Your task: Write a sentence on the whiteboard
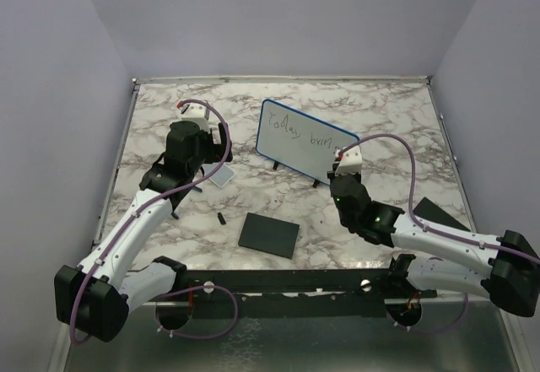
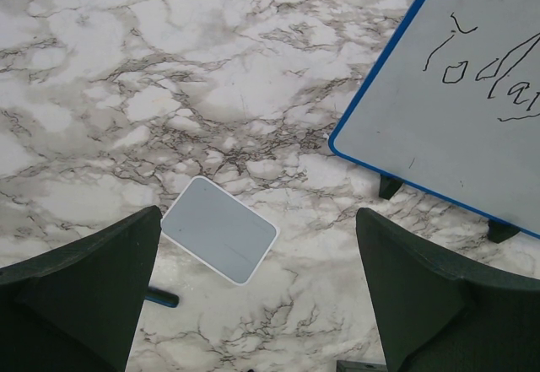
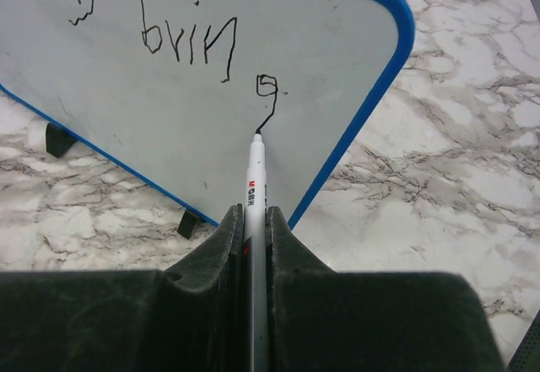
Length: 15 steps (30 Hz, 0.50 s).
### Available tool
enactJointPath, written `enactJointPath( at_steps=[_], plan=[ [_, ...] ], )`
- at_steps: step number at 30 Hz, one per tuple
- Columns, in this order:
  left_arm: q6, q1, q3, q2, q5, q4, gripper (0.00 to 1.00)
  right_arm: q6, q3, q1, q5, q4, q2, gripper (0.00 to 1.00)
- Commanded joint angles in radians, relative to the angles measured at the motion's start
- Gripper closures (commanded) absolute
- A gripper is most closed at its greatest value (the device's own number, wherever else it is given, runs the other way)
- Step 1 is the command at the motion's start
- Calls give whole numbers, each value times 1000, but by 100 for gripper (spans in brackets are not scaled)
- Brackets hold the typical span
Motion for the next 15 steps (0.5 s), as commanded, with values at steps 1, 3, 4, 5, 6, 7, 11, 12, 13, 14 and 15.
enactJointPath(
  at_steps=[1,3,4,5,6,7,11,12,13,14,15],
  plan=[
    [-4,-3,-9,-17,22,15,1,17,-8,-5,-17,25,40,100],
    [-4,-2,-9,-17,21,14,1,8,-4,-5,-24,47,54,100],
    [-4,-4,-9,-17,21,14,1,1,0,-5,-24,57,60,100],
    [-3,-2,-9,-17,21,14,1,-7,3,-5,-24,68,64,100],
    [-2,-4,-9,-19,21,15,1,-16,4,-5,-24,80,67,100],
    [-1,-4,-9,-19,20,15,1,-26,6,-5,-25,94,69,100],
    [-3,-3,-9,-20,19,14,1,-59,16,-5,-32,132,68,100],
    [-2,-4,-9,-20,19,15,1,-62,18,-5,-36,134,66,100],
    [-3,-4,-9,-20,19,14,1,-63,20,-5,-42,132,61,100],
    [-1,-3,-9,-20,18,14,1,-61,19,-4,-52,129,50,100],
    [-1,-3,-9,-21,18,15,1,-57,18,-5,-79,122,34,100]
  ],
)
